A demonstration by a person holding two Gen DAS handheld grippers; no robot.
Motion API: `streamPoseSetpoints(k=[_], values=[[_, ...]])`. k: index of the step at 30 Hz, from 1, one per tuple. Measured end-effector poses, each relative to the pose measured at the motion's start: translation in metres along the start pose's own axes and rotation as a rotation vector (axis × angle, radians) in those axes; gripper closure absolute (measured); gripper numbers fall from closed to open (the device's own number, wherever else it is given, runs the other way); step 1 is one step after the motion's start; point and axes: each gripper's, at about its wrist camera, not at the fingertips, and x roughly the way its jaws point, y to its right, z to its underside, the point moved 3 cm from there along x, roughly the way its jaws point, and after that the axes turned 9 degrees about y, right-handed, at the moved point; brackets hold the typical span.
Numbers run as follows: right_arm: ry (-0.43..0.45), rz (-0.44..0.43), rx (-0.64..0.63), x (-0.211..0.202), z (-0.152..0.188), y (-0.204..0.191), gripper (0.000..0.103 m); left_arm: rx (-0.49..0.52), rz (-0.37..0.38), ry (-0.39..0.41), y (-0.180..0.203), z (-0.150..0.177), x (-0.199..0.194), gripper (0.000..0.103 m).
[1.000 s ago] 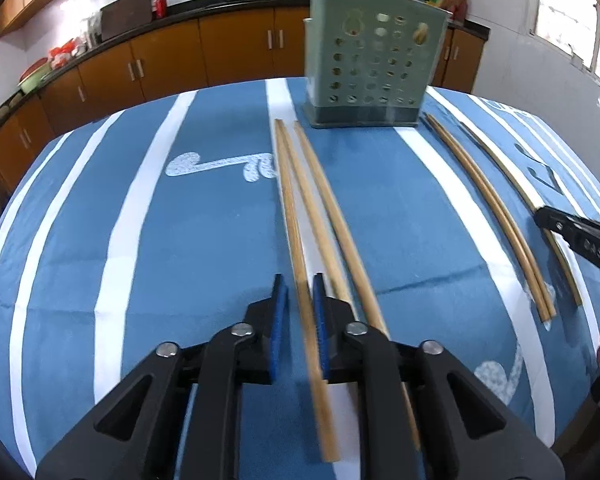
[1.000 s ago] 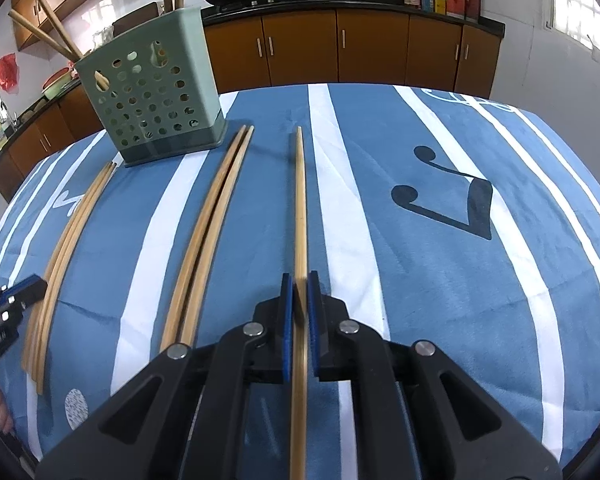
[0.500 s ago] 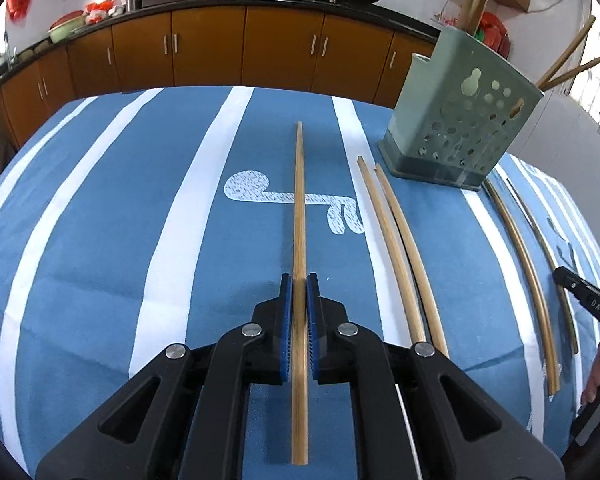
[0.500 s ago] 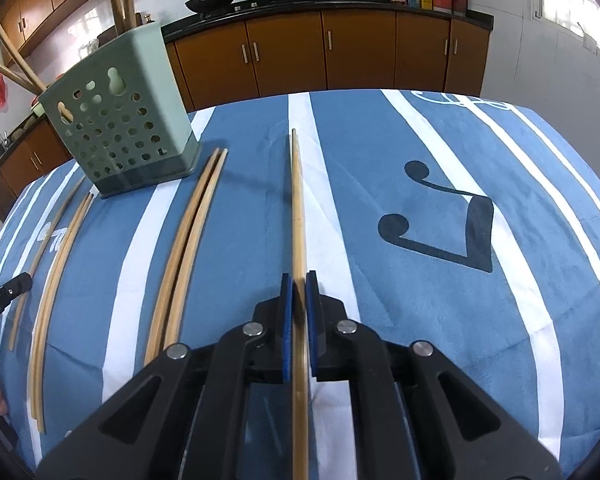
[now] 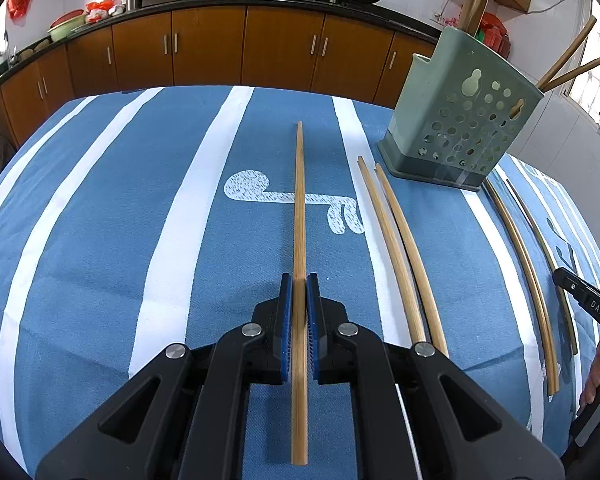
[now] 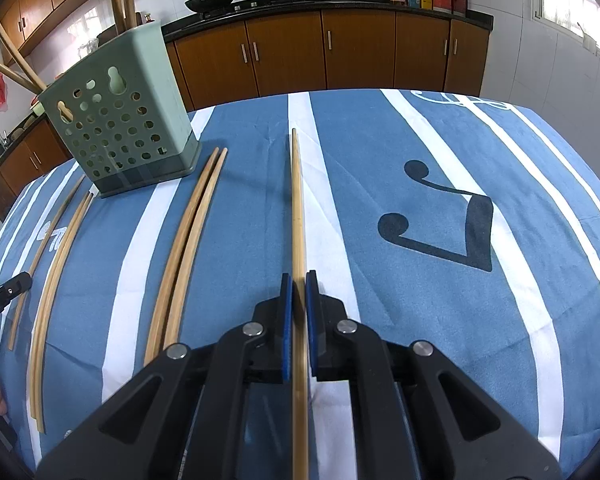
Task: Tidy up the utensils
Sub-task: 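Grasp a wooden chopstick with the right tool while the left tool grasps another, then lift both held chopsticks upright and carry them toward the green holder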
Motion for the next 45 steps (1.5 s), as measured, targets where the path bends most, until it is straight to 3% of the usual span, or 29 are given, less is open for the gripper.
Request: streamPoseSetpoints(k=[19, 25, 29, 45], values=[[-0.007, -0.010, -0.014, -0.026, 0.020, 0.002, 0.095, 0.086, -0.018, -0.011, 0.012, 0.023, -0.023, 0.095], [0.057, -0.019, -0.001, -0.048, 0.010, 0.008, 0.095, 0.098, -0.017, -0.012, 0.010, 0.022, -0.032, 0.095], [0.115, -0.027, 0.015, -0.065, -0.002, 0.014, 0.095, 0.089, -0.010, 0.029, 0.007, 0.012, -0.047, 0.095], [0.408, -0.049, 0.041, -0.136, -0.062, 0.020, 0.095, 0.055, 0.019, 0.342, 0.008, -0.060, -0.125, 0.095]])
